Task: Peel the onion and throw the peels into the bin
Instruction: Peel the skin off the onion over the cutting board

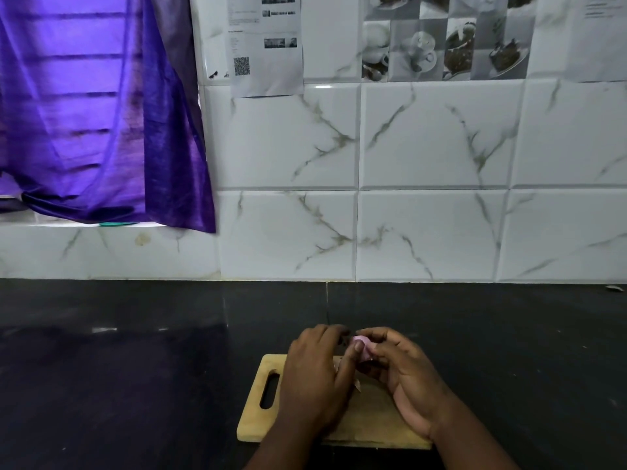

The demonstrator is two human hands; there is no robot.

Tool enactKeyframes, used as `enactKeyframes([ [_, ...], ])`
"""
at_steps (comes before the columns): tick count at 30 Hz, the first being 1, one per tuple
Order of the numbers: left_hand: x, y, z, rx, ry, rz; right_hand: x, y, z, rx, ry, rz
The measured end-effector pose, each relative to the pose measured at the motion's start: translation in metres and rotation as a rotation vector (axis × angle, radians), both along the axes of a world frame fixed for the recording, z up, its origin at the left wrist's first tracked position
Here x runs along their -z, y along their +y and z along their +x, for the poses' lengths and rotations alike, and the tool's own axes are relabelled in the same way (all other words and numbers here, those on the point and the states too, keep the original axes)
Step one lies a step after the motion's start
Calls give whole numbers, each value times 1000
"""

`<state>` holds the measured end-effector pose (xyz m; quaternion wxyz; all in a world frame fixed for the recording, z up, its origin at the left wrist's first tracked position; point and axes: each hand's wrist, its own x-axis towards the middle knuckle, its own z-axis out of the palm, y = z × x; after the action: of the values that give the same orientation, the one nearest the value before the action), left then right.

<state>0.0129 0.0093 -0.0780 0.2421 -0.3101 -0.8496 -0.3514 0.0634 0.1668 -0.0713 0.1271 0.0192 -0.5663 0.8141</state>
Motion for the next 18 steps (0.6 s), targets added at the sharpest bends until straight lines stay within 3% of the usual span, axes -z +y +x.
enactKeyframes([
  [11,-1,-1,1,2,61,-46,2,-2,2,47,21,158],
  [18,-3,-1,8,45,17,-62,0,-1,4,116,45,132],
])
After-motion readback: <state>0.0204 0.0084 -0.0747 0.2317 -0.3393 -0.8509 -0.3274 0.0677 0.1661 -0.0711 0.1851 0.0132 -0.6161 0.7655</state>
